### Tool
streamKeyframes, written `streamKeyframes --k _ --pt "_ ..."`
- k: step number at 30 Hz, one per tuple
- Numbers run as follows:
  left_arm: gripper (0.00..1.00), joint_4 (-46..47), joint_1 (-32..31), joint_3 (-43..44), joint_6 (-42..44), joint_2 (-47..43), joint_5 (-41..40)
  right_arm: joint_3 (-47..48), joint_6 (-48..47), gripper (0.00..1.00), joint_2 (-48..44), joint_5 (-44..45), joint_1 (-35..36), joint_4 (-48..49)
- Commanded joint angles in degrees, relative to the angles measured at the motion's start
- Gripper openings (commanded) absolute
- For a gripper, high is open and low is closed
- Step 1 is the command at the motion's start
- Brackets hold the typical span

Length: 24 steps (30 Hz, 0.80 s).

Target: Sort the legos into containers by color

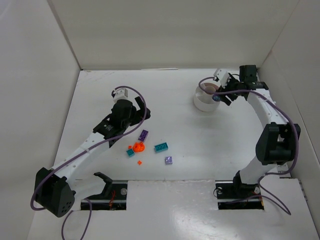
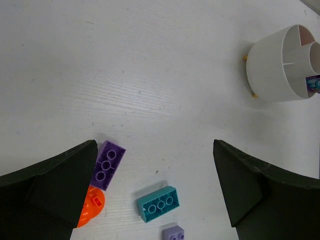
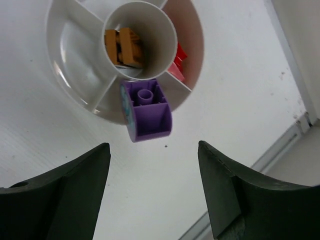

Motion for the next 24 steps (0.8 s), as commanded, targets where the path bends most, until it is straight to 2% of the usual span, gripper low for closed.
streamKeyframes --k 1,12,23,24 --pt "1.0 1.5 0.3 -0.6 0.8 -0.7 1.1 -0.5 -2.4 0.76 0.1 -12.8 -1.0 4.2" --pt "1.0 2.0 0.3 0.0 0.8 0.4 1.6 -3.1 -0.7 0.77 1.3 -12.4 -5.2 6.8" --pt "1.0 2.0 0.3 0.5 0.8 1.4 1.6 -3.7 -1.2 0.77 5.3 -19.4 -6.2 9.2" --pt "1.0 2.0 0.3 0.5 0.8 1.4 1.6 -3.7 -0.6 0.74 5.3 -20.1 -6.2 9.7"
